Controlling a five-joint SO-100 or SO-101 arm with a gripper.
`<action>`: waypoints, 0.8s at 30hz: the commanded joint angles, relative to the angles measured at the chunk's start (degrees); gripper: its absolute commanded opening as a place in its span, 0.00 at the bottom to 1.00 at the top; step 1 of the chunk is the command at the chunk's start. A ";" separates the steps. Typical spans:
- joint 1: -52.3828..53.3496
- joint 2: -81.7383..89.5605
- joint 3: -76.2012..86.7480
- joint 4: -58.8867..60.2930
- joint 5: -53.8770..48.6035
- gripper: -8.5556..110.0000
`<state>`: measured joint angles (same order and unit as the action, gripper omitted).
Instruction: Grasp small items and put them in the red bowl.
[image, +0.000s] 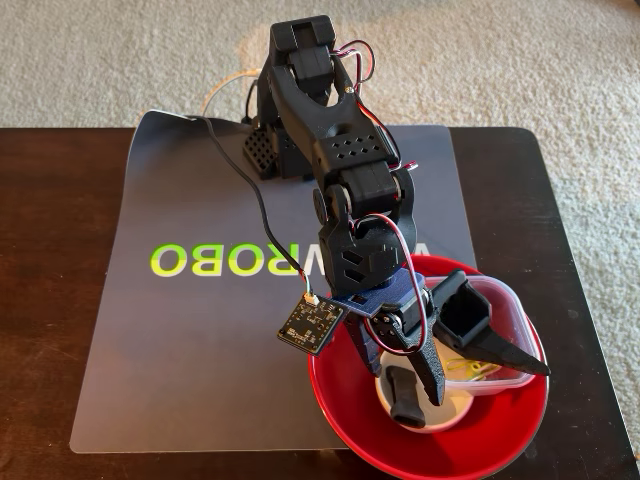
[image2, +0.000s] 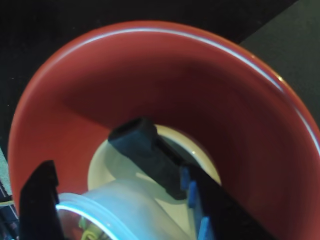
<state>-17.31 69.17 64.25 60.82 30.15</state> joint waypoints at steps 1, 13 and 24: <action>1.58 5.27 -2.02 1.93 0.09 0.35; 19.34 36.91 27.86 12.04 -23.99 0.34; 22.76 44.03 44.56 8.61 -22.94 0.33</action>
<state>6.24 111.09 104.85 71.89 7.29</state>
